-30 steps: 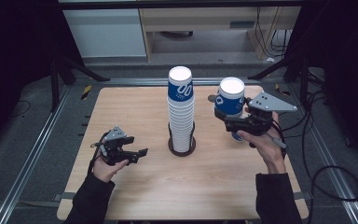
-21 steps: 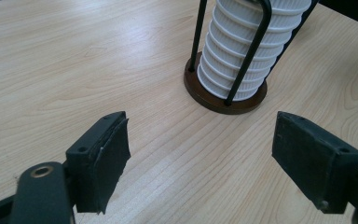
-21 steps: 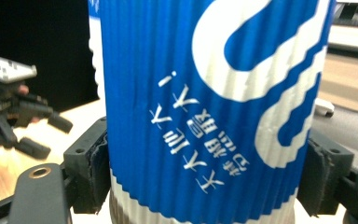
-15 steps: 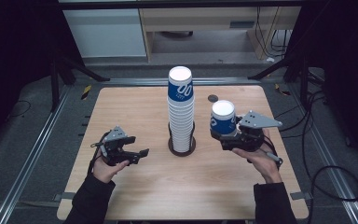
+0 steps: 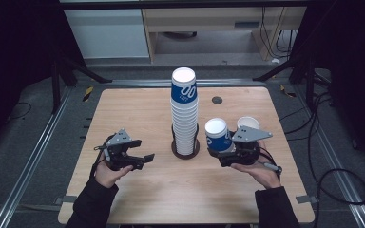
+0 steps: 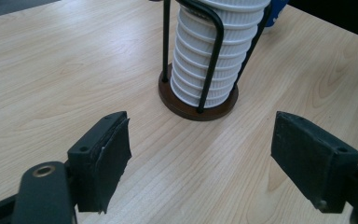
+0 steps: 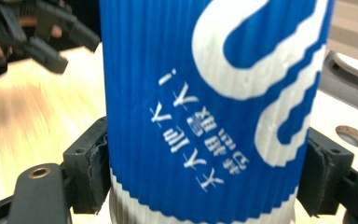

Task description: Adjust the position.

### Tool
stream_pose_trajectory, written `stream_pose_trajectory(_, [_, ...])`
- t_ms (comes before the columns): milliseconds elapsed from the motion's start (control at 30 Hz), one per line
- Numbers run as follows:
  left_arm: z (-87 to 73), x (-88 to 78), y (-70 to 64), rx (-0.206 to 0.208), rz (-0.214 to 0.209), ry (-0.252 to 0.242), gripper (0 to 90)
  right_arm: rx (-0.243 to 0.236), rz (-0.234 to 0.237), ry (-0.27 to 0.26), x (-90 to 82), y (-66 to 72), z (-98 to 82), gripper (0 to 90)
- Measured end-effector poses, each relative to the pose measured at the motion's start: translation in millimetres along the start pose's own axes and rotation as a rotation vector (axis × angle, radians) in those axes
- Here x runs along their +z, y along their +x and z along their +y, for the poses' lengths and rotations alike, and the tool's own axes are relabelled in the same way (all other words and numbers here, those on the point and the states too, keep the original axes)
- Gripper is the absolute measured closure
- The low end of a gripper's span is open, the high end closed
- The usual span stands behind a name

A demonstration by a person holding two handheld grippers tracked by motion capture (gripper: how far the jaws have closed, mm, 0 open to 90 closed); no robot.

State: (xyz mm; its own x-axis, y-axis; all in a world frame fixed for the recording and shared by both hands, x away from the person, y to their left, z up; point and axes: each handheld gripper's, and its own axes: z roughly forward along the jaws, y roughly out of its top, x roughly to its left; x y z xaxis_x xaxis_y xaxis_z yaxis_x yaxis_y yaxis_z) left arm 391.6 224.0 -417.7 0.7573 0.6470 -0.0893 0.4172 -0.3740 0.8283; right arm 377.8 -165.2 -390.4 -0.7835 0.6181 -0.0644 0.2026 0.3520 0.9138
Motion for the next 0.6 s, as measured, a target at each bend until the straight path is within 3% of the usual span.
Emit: stream_pose_trajectory(600, [5.7, 4.0, -17.8, 0.035, -0.048, 0.006, 18.4, -0.087, 0.116, 0.075, 32.0, 25.2, -11.1, 20.0])
